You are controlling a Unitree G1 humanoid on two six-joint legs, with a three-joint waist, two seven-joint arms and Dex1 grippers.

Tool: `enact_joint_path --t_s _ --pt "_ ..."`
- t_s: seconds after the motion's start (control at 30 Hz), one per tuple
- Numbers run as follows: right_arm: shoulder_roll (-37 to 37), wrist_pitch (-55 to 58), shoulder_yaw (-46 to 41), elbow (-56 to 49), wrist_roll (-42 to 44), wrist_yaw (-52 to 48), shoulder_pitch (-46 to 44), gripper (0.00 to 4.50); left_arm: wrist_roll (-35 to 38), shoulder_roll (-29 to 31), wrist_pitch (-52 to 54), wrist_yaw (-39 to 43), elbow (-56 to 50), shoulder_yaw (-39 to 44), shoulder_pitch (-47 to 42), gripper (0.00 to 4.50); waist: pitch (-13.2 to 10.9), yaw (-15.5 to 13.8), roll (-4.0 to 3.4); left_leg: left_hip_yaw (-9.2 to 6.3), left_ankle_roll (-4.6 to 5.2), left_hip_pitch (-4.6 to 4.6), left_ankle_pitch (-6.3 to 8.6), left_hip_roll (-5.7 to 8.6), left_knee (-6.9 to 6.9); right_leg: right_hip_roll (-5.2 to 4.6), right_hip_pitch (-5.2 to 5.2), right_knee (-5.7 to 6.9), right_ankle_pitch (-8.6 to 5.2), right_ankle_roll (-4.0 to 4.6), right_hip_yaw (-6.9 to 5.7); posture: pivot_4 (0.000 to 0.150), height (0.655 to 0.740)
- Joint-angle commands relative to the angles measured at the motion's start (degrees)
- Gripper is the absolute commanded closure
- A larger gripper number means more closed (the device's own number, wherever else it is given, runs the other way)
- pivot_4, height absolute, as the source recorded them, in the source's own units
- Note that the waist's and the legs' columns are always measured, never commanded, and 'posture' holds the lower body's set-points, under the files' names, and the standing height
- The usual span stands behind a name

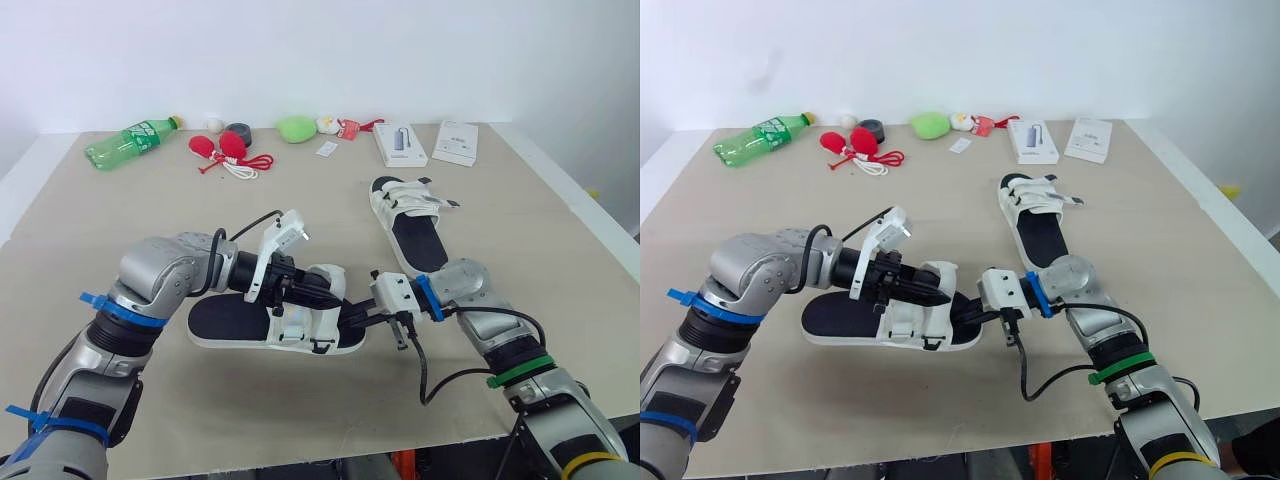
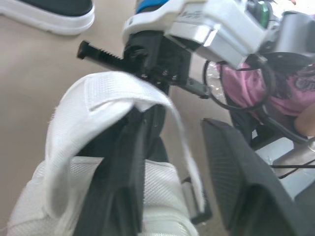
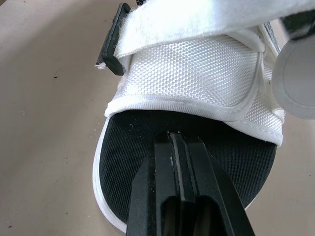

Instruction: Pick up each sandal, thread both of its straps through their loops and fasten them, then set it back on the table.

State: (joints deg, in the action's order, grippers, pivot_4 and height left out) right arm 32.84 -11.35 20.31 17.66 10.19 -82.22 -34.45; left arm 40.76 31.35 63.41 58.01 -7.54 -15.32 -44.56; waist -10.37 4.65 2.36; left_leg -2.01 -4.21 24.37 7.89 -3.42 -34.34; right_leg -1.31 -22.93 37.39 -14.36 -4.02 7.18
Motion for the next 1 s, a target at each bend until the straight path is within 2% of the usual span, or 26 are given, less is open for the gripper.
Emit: enact_joint_path --t_s 0.03,0.07,0.1,0.33,0.6,0.7,0.8,0.83,0.87,0.93,1.0 --pt "0.6 1.2 1.8 2.2 -4.3 0.7 1.6 4.5 -1.0 0.9 -1.5 1.8 -1.1 -0.7 -1.0 3.71 0.0 0.0 0.0 0.0 0.0 0.0 0.0 0.0 0.0 0.0 0.01 0.0 0.0 0.0 0.0 0.15 0.74" --pt "0.7 1.1 1.8 2.2 -4.3 0.7 1.6 4.5 -1.6 1.4 -2.0 2.2 -1.3 -1.3 -0.6 4.3 0.0 0.0 0.0 0.0 0.0 0.0 0.0 0.0 0.01 0.0 0.03 0.0 0.0 0.0 0.01 0.15 0.74" --pt "0.8 1.1 1.8 2.3 -4.3 0.7 1.7 4.5 -2.2 1.6 -2.5 2.5 -1.5 -1.8 -0.1 4.47 0.0 0.0 0.0 0.0 0.0 0.01 0.0 0.0 0.02 0.0 0.09 0.0 0.01 0.0 0.01 0.15 0.74" --pt "0.7 0.9 1.8 2.2 -4.5 0.7 1.8 4.5 -2.6 1.6 -3.2 3.0 -4.5 -3.5 2.9 4.47 0.0 0.0 0.0 0.0 0.0 0.01 0.0 0.0 0.03 0.0 0.11 0.0 0.01 0.01 0.01 0.15 0.74" --pt "0.5 0.8 2.0 2.4 -4.6 0.6 1.4 4.5 -5.1 5.7 -6.9 6.6 -10.7 -7.6 7.1 4.47 0.0 0.0 0.0 0.01 0.0 0.0 0.0 0.0 0.03 -0.01 0.06 -0.01 0.01 0.01 0.02 0.15 0.74" --pt "0.5 0.6 2.0 2.8 -4.6 0.5 1.1 4.5 -4.1 5.9 -4.4 6.1 -10.4 -6.8 6.2 4.47 0.0 0.0 0.0 0.01 0.0 -0.01 0.0 0.0 0.03 -0.01 0.04 -0.01 0.01 0.02 0.03 0.15 0.74" --pt "0.4 0.1 2.2 3.4 -4.9 0.2 0.7 4.5 -3.0 5.9 -5.6 7.4 -11.2 -4.9 4.9 3.5 0.0 0.0 0.0 0.01 0.0 -0.01 0.01 0.0 0.04 -0.01 0.01 -0.01 0.01 0.02 0.02 0.15 0.74" --pt "0.4 -0.1 2.3 3.6 -5.0 0.1 0.5 4.5 -3.2 6.1 -6.5 7.7 -11.5 -4.5 4.6 2.92 0.0 0.0 0.0 0.01 0.01 -0.01 0.01 0.0 0.04 -0.01 0.02 -0.01 0.01 0.02 0.02 0.15 0.74" --pt "0.3 -0.3 2.4 3.7 -5.0 0.1 0.4 4.5 -3.7 6.5 -7.5 8.2 -11.8 -4.3 4.4 2.8 0.0 0.0 0.0 0.01 0.01 -0.01 0.01 0.0 0.04 -0.01 0.02 0.0 0.01 0.02 0.02 0.15 0.74" --pt "0.2 -0.2 2.5 3.8 -4.9 0.0 0.2 4.5 -4.0 8.1 -9.2 9.5 -13.0 -3.2 3.6 2.12 0.0 0.1 0.0 0.01 0.01 -0.01 0.01 0.0 0.04 -0.01 0.02 -0.01 0.01 0.02 0.02 0.15 0.74" --pt "0.1 -0.3 2.6 4.0 -4.8 -0.2 -0.1 4.5 -2.6 10.3 -9.3 10.9 -14.1 -0.5 2.5 2.12 0.0 0.2 0.0 0.01 0.01 -0.01 0.0 0.0 0.03 -0.01 0.02 0.0 0.02 0.03 0.03 0.15 0.74"
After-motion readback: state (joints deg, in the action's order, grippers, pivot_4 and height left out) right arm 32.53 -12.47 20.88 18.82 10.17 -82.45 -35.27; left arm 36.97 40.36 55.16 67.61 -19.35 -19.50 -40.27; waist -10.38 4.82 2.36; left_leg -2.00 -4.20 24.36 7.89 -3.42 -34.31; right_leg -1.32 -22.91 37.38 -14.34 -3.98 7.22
